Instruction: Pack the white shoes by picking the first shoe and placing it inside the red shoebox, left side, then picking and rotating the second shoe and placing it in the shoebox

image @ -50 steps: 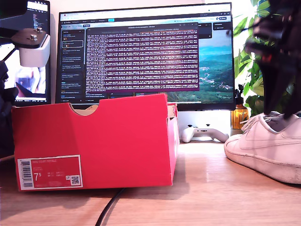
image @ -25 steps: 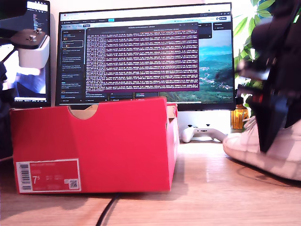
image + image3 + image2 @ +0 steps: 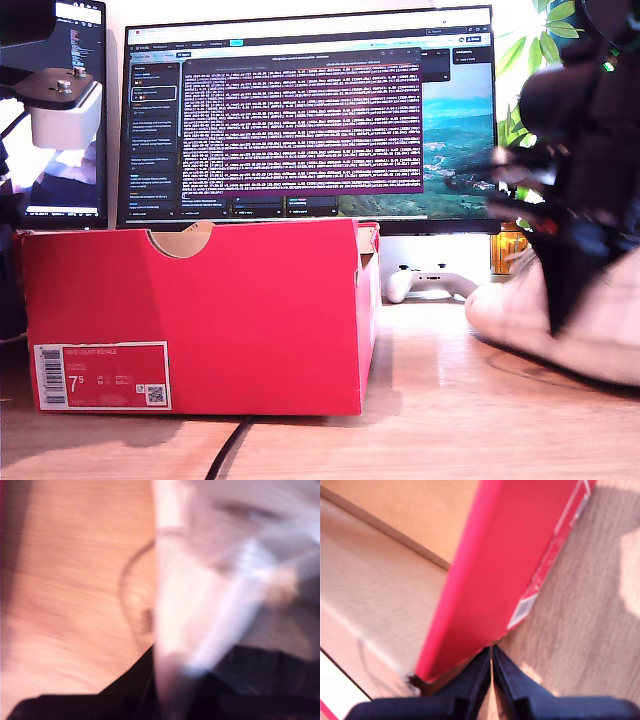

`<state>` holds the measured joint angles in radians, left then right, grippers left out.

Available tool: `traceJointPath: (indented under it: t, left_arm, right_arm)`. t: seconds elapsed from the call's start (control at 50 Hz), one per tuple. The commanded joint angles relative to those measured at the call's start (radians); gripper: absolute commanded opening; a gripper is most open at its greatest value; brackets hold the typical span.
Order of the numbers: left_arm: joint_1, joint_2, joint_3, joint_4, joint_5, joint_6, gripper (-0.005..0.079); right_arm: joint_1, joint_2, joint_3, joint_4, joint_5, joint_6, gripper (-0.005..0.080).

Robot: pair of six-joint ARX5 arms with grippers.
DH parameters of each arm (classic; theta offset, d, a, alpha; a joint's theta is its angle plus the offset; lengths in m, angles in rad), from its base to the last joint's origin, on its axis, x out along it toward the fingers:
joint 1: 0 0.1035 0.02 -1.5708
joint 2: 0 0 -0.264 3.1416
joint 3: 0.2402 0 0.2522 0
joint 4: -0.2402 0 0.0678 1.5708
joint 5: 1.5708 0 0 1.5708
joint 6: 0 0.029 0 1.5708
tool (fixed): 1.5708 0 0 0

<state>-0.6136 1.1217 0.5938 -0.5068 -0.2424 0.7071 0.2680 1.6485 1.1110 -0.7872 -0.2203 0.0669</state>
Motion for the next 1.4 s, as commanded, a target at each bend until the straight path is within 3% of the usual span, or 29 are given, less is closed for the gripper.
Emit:
traceJointPath:
  t: [0.0, 0.38, 0.52, 1.0, 1.38]
  left_arm:
    - [0.000, 0.006, 0.009, 0.007, 0.003, 0.000, -0.0019]
    - [0.000, 0.006, 0.009, 0.005, 0.003, 0.000, -0.0019]
    - [0.000, 0.006, 0.009, 0.006, 0.002, 0.000, -0.0019]
    - [0.000, 0.006, 0.009, 0.007, 0.002, 0.000, -0.0019]
    - [0.000, 0.006, 0.009, 0.008, 0.001, 0.000, -0.0019]
  right_arm:
    - [0.046, -0.006, 0.073, -0.012, -0.026, 0.027, -0.0013]
    - [0.200, -0.016, 0.393, -0.208, -0.037, 0.143, -0.0013]
    - [0.248, -0.016, 0.492, -0.224, -0.037, 0.193, -0.0013]
    - [0.437, 0.039, 0.523, 0.148, -0.030, 0.525, -0.0013]
    - [0.514, 0.179, 0.523, 0.287, 0.003, 0.720, -0.0013]
